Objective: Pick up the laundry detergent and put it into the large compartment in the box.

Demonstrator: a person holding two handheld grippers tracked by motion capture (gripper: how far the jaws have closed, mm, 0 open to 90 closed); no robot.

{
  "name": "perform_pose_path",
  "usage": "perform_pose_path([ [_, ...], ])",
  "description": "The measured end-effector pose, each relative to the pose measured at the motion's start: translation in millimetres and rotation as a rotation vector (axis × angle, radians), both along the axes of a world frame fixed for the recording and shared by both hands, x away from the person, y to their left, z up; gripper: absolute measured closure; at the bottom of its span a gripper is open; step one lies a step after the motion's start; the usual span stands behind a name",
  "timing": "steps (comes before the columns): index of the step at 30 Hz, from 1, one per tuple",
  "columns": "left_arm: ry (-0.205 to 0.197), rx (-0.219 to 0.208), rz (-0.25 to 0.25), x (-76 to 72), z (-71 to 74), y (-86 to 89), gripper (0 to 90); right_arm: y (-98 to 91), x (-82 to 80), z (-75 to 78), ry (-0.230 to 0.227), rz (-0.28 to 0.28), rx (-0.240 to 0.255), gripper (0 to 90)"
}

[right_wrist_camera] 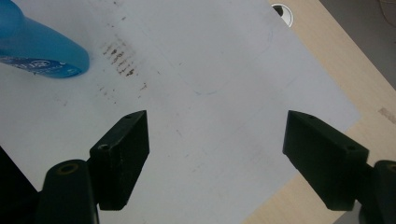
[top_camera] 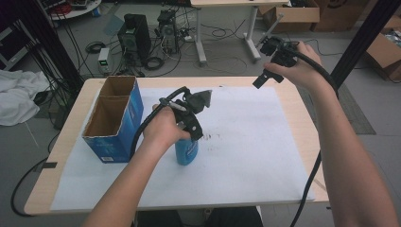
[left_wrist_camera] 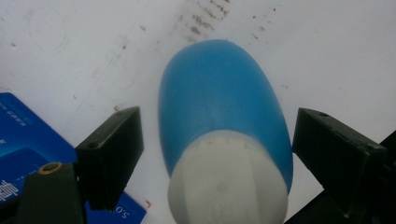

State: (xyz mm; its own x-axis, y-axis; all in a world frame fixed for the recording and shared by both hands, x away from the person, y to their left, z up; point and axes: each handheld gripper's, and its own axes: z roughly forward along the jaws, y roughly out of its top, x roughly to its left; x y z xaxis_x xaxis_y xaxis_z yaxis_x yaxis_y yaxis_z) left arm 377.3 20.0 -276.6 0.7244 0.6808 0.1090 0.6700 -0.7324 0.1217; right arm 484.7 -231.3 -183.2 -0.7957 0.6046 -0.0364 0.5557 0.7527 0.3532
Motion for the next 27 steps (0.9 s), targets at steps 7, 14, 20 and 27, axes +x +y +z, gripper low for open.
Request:
perform_pose_path([
  [7,0.016,0.009,0.001,0.6,-8.7,-2.6,17.5,-1.6,0.2,-1.2,0.002,-0.002,0.002,22.7],
  [14,0.022,0.025,0.002,1.5,-13.0,-4.9,17.1,-2.4,0.3,-2.0,0.003,-0.003,0.0,22.7],
  [20,0.035,0.018,0.005,2.9,-15.5,-3.8,17.8,-3.6,1.4,-3.3,0.01,-0.005,-0.006,22.7],
  [27,0.047,0.02,0.01,3.7,-17.6,-3.7,19.5,-2.6,2.0,-3.6,0.01,-0.004,-0.004,22.7],
])
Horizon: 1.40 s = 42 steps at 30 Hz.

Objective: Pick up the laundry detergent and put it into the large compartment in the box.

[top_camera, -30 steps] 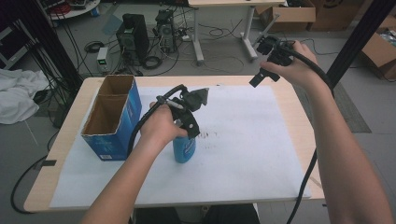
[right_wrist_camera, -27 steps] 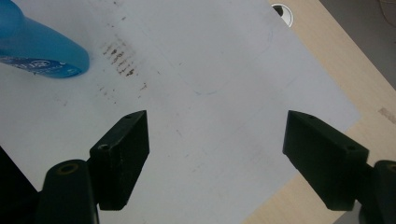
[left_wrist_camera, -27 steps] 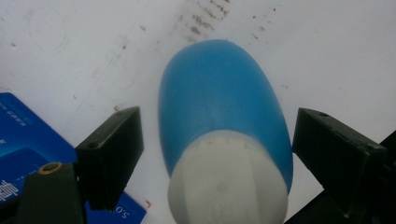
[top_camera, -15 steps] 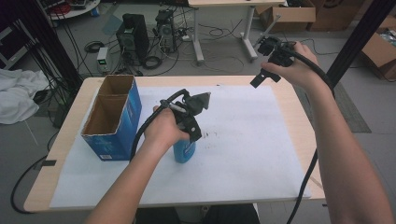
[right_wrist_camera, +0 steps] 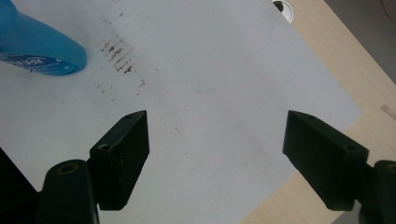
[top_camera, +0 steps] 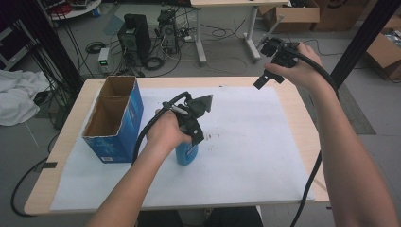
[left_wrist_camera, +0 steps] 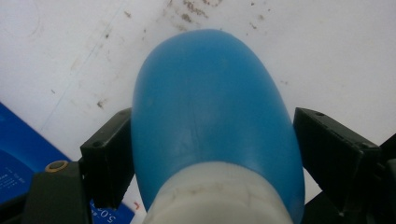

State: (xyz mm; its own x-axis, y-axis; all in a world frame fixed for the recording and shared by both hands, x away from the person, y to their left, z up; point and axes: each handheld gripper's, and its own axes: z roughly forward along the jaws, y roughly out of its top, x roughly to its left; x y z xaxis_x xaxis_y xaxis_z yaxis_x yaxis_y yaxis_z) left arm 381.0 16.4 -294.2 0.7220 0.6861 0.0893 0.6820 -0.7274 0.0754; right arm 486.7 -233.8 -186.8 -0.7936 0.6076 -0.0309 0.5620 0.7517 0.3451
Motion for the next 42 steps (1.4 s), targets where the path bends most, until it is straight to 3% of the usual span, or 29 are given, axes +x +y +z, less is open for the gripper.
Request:
perform_pose_path([
  [8,0.015,-0.018,0.018,2.4,0.7,2.9,25.7,-0.6,0.7,-0.7,0.002,0.001,0.002,22.8],
  [20,0.006,-0.021,0.043,4.1,1.1,3.1,32.2,-0.8,0.4,-1.3,0.002,0.003,0.0,22.8],
  [42,0.029,-0.021,0.076,9.4,0.7,2.1,35.8,-4.5,2.0,-5.2,0.006,0.003,0.009,22.7],
])
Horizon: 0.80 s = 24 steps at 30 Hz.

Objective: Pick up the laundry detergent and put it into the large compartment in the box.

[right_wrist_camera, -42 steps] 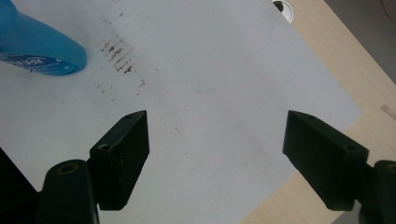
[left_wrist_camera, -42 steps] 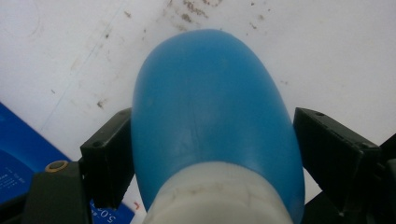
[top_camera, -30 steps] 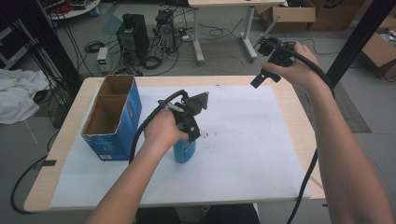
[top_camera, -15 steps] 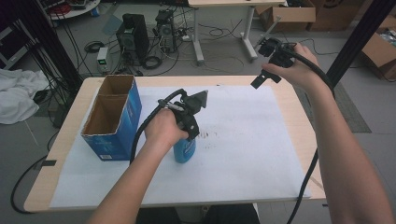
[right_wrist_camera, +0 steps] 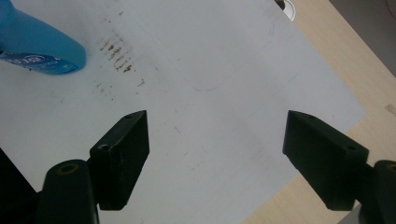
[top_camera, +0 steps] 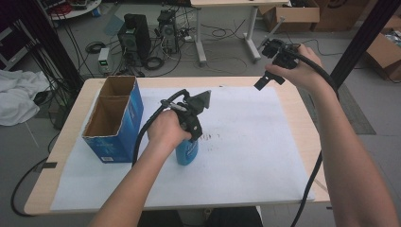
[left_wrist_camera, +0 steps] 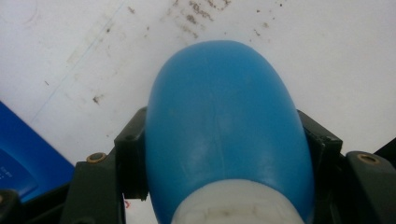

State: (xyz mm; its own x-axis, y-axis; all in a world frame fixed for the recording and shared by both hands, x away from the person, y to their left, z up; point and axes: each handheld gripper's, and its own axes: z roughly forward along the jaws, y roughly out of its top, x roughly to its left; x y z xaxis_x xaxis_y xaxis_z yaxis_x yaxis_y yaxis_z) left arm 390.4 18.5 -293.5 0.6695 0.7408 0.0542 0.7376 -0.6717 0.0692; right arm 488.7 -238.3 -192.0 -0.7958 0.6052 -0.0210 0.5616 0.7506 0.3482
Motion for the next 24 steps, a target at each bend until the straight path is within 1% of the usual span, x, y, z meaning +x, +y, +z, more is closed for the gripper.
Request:
perform_pose_path([
  [4,0.002,-0.003,0.005,0.4,-0.3,-0.4,36.1,-0.2,0.1,-0.3,0.0,0.001,0.0,22.7],
  [10,0.003,0.005,-0.033,0.8,0.0,-0.2,36.6,-0.5,0.8,-1.5,0.006,-0.006,-0.003,22.7],
  [12,0.004,0.003,-0.037,0.9,0.0,0.0,36.7,-0.7,1.2,-1.9,0.004,-0.002,-0.002,22.7],
  [15,-0.013,0.007,-0.088,-0.3,0.6,-0.9,36.9,-0.1,1.3,-2.7,0.004,-0.003,-0.002,22.7],
  [19,-0.01,-0.001,-0.103,-0.5,3.9,-1.2,37.0,0.4,1.3,-2.7,0.004,-0.004,-0.004,22.8],
  [20,-0.009,-0.012,-0.101,-0.6,7.1,-0.8,37.0,0.6,1.5,-2.8,0.004,-0.003,-0.004,22.9],
  [21,-0.005,-0.026,-0.101,-0.4,14.0,0.4,37.1,0.6,1.8,-2.6,0.002,-0.003,-0.001,23.0],
  [22,-0.003,-0.032,-0.097,-0.4,18.7,1.3,37.1,0.7,1.7,-2.6,0.002,-0.005,-0.003,23.1],
  [23,-0.003,-0.032,-0.097,-0.4,18.7,1.3,37.2,0.8,1.7,-2.7,-0.001,-0.003,-0.01,23.1],
  [24,-0.001,-0.046,-0.084,0.2,29.6,4.2,37.2,0.9,1.6,-3.0,-0.006,-0.001,-0.02,23.6],
])
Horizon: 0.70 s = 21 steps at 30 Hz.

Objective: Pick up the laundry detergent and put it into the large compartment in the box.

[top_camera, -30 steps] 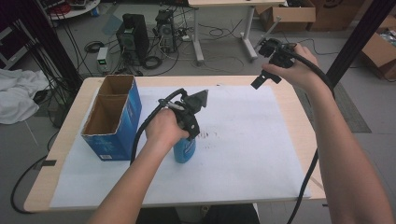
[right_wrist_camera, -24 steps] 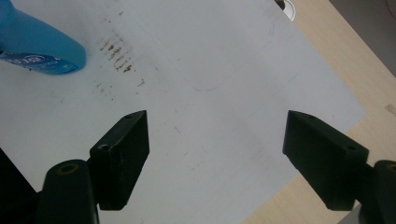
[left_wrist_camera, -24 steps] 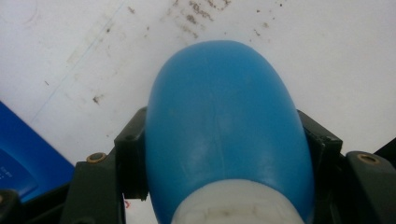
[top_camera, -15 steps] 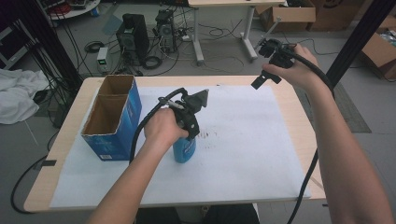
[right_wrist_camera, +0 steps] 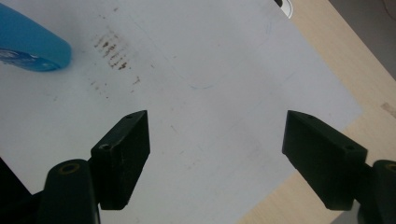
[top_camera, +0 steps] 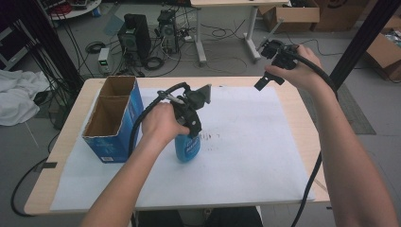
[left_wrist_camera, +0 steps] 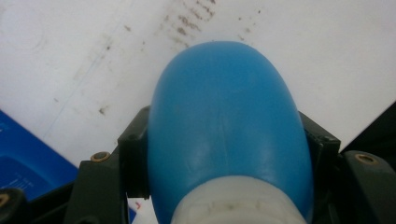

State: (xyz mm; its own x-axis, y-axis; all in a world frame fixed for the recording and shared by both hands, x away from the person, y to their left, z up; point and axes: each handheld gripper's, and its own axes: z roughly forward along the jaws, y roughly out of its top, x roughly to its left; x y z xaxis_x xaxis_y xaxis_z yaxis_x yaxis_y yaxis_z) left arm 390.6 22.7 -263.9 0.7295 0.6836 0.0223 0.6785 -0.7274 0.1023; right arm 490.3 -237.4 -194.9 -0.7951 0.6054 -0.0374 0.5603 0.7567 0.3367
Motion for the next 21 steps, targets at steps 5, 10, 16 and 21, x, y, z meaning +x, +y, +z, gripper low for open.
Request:
perform_pose_path([
  [5,-0.017,-0.009,0.042,1.0,33.3,8.4,37.3,0.2,-1.5,0.8,-0.004,0.0,-0.009,23.8],
  [10,-0.028,-0.033,0.127,3.0,70.7,24.8,37.4,0.1,-2.1,2.9,-0.005,0.0,-0.017,23.8],
  [16,-0.058,-0.049,0.245,4.7,113.9,53.4,37.5,0.0,-3.1,6.9,-0.012,-0.001,-0.029,23.8],
  [21,-0.093,-0.064,0.356,4.6,143.7,85.6,37.5,-0.1,-5.5,10.3,-0.016,-0.003,-0.035,23.8],
])
